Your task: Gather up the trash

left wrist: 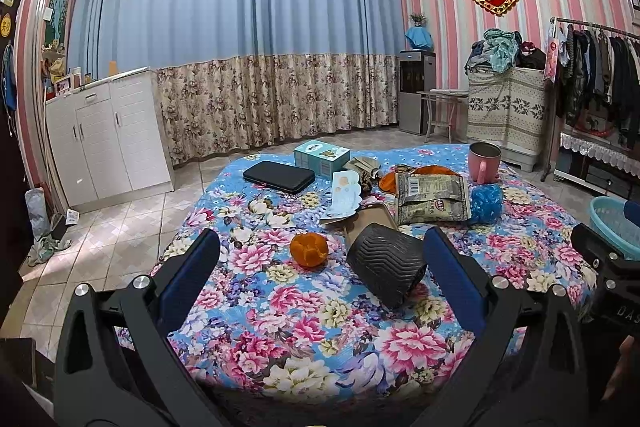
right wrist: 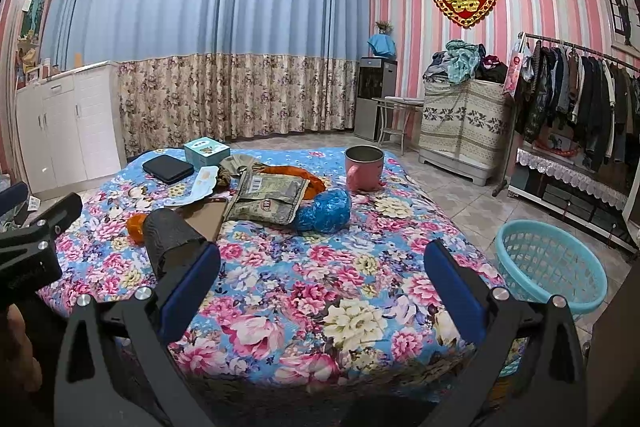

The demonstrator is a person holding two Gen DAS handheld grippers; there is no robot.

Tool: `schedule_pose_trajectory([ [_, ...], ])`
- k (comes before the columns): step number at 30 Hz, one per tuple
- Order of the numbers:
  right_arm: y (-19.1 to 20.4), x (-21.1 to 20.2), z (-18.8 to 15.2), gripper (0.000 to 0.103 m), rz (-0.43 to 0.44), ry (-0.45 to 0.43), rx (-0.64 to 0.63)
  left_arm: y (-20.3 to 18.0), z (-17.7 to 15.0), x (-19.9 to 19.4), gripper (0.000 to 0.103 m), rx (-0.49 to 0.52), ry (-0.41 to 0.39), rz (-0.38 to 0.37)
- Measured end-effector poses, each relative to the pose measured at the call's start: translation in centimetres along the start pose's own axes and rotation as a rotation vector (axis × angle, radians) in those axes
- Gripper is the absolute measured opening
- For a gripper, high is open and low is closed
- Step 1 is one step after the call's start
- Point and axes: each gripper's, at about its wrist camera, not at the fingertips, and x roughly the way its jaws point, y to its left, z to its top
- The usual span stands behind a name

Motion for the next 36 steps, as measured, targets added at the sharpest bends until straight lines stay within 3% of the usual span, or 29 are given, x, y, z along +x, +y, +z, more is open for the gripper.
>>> schedule_pose_trajectory([
  [21, -1.5, 1.5, -0.1, 0.099, -0.017, 0.015, 0.06, -0.2, -1.0, 1.7, 0.098, 0.013, 0.056, -0.013],
  [29, -2.6, 3.3, 2.4, 0.099, -0.071, -0.017, 0.032, -1.2, 0.0, 3.8, 0.098, 0.037, 0.101, -0.073],
  [36, -3.2, 6.4, 5.1, 0.099, -0.105, -0.031, 0.023, -3.2, 0.5, 6.3, 0.098, 0.124, 0.153, -0.206],
])
